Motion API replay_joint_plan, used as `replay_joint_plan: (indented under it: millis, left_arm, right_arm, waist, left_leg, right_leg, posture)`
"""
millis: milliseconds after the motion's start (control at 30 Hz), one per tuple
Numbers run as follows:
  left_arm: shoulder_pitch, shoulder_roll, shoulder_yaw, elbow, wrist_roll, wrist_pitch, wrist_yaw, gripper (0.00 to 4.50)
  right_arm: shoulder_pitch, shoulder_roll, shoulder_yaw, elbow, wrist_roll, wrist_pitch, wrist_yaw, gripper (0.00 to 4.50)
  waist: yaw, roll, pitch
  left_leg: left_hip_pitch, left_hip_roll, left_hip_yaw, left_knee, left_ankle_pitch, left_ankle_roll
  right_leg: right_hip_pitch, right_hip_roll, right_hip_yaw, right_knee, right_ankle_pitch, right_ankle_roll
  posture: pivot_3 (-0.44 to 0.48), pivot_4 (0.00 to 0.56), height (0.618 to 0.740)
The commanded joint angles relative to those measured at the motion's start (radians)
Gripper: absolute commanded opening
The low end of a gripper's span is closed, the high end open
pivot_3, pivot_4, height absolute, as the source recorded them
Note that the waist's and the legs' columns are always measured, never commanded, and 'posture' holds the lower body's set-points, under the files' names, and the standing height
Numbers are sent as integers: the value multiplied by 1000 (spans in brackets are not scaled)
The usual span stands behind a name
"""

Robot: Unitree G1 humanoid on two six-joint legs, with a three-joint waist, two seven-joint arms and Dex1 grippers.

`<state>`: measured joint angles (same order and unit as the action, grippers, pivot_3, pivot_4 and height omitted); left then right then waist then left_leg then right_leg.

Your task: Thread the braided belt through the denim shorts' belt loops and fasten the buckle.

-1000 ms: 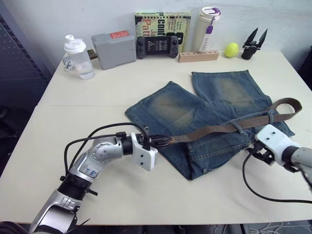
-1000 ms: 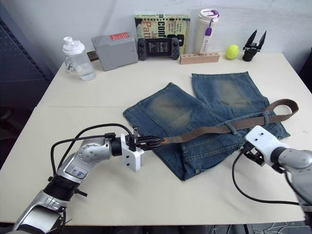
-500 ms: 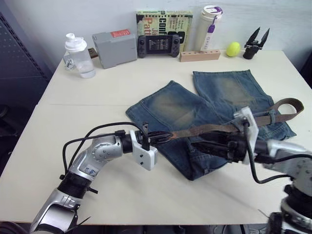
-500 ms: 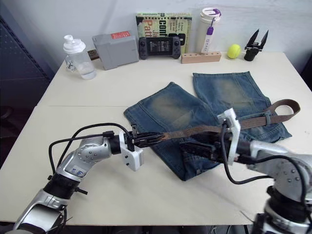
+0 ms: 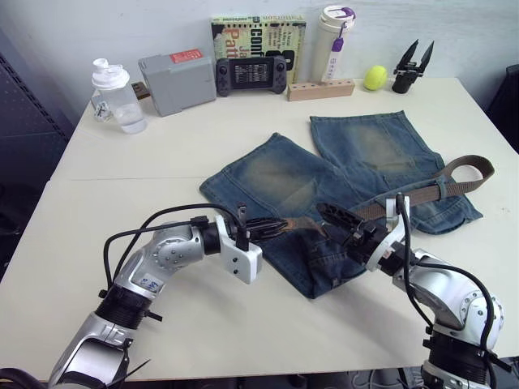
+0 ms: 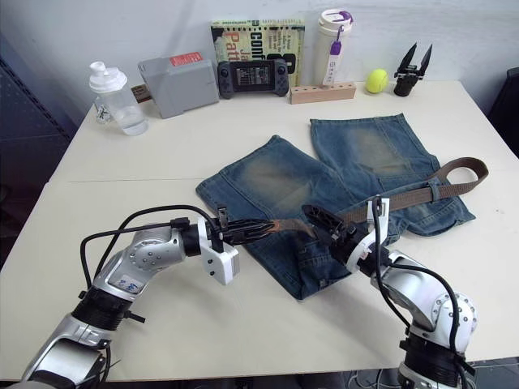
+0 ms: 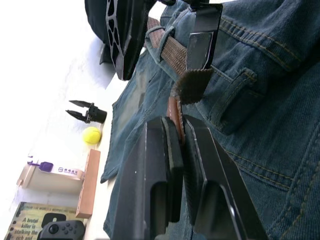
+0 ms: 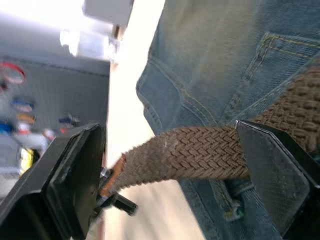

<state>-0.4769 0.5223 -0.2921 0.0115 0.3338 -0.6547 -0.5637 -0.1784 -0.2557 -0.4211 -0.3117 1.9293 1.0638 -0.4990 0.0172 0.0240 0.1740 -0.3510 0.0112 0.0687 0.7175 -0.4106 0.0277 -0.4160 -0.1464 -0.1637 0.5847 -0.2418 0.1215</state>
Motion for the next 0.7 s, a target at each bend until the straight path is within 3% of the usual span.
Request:
replay_joint_plan:
  millis: [33, 300, 500, 700]
  left_arm:
    - [-24, 12, 33, -6, 33, -12, 40, 0]
    - [-31, 21, 34, 16, 59, -18, 60, 0]
    - [-35, 26, 36, 31, 54, -32, 68, 0]
    - [-27, 16, 41, 5, 22, -43, 77, 0]
  right_arm:
    - [31, -24, 12, -99, 43, -74, 52, 4448]
    - [82, -66, 73, -205, 43, -140, 167, 4448]
    - [172, -35, 218, -290, 43, -255, 148, 4448]
    - [204, -24, 257, -249, 43, -306, 83, 4448]
  waist:
    - [1, 0, 0]
    - [6, 0, 0]
    - [7, 0, 0]
    - [7, 0, 0]
  left_leg:
    - [0, 0, 0, 0, 0, 0]
    - [0, 0, 1, 0, 0, 0]
    - [0, 0, 0, 0, 0, 0]
    - [0, 0, 0, 1, 0, 0]
  right_leg:
    - [0, 0, 0, 0, 0, 0]
    - [0, 0, 1, 0, 0, 0]
    - [-1, 0, 1, 0, 0, 0]
    - [-1, 0, 1, 0, 0, 0]
  posture:
    - [0, 150, 722]
    - [0, 150, 722]
    - [0, 150, 722]
    - [0, 150, 722]
